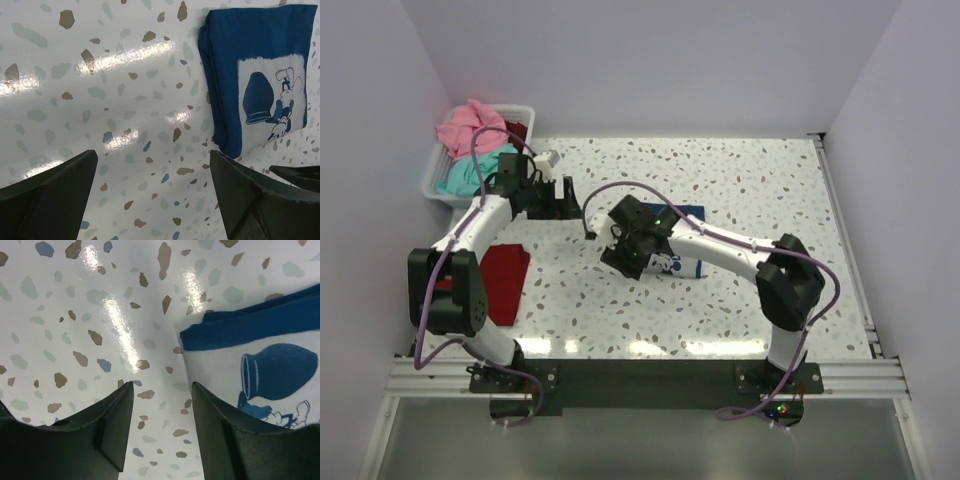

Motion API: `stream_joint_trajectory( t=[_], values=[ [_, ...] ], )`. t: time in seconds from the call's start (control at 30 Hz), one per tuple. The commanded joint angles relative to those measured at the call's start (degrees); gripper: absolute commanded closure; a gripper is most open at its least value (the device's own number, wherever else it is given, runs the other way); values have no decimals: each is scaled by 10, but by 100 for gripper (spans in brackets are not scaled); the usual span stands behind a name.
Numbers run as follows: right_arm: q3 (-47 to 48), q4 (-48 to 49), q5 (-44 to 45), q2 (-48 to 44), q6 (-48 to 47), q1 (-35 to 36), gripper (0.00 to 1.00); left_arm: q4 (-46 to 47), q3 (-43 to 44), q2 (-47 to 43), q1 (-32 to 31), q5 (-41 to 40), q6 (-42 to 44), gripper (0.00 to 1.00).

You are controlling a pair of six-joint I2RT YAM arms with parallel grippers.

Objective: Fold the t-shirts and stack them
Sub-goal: Neatly place the folded tshirt to the corner

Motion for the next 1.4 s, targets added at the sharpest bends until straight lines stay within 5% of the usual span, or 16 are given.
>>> stream_joint_trajectory(
  t=[0.0, 0.5, 0.63, 0.73, 0.93, 1.03, 1.37],
  values=[
    [-12, 53, 67, 16, -13, 24, 47, 12, -6, 1, 7, -6, -28, 0],
    [-8, 118, 115, 116, -55, 41, 60, 51, -25, 5, 7, -23, -50, 0],
    [-39, 135, 124, 131, -73, 40, 73, 77, -46, -2, 7, -18, -60, 0],
    [-55, 130, 115, 103, -75, 36, 99, 91, -65, 4, 7, 37, -72, 0],
    [-36, 93, 51, 30, -73, 2, 100, 285, -189, 19, -14, 175, -210, 0],
    [-36, 86, -28, 4, -58, -59, 100, 422, -237, 50, -41, 181, -310, 0],
    [-54, 79, -106, -22, -61, -98, 100, 669, -276, 133, -93, 181, -509, 0]
  ],
)
